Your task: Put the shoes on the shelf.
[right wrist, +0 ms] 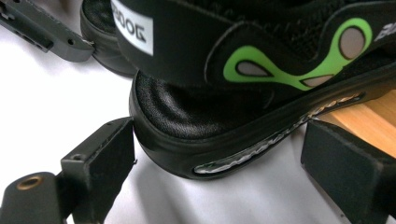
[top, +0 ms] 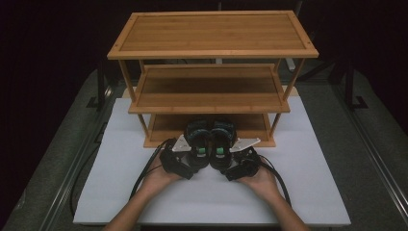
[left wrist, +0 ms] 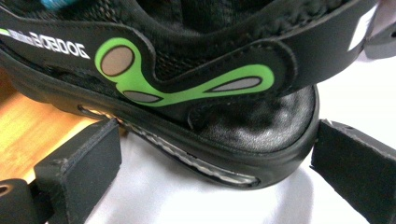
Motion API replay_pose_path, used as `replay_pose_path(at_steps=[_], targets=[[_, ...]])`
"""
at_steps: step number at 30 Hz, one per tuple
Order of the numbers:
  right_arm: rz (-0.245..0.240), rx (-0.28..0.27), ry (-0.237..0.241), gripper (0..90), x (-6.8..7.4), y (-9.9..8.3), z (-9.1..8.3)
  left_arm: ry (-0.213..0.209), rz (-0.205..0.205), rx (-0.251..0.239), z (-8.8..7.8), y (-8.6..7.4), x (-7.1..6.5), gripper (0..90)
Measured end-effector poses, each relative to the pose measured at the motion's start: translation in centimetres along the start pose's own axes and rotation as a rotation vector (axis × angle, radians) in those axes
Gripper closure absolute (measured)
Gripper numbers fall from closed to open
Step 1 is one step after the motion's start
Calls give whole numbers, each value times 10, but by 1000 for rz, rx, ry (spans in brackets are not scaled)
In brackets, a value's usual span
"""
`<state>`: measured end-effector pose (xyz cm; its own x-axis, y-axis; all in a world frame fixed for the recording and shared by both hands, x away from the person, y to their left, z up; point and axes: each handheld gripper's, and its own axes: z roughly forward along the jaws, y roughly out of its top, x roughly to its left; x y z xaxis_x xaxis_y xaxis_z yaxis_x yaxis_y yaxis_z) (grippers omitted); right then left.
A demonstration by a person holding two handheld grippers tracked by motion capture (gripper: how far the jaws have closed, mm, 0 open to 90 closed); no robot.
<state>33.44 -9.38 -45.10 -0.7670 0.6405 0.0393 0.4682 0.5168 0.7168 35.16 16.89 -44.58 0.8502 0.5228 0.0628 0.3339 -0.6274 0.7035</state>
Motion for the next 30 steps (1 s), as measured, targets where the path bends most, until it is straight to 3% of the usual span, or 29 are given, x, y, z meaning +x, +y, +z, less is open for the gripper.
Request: replay_pose_path(at_steps=[7, 10, 21, 24, 26, 30], targets=[[3, -7, 16, 104, -6, 4, 2, -27, -17, -18, 1, 3, 10, 39], [11, -24, 28, 105, -10, 7, 0, -66, -55, -29, 1, 4, 15, 47], [30, -38, 68, 112, -18, 12, -2, -106, -66, -32, -2, 8, 25, 50], [37, -45, 61, 146, -20, 14, -3, -94, -66, -39, -1, 10, 27, 56], [37, -76, 63, 168, -23, 15, -4, -103, -69, -71, -4, 12, 30, 82], [21, -79, 43, 189, -25, 19, -3, -80, -36, -70, -4, 16, 32, 130]])
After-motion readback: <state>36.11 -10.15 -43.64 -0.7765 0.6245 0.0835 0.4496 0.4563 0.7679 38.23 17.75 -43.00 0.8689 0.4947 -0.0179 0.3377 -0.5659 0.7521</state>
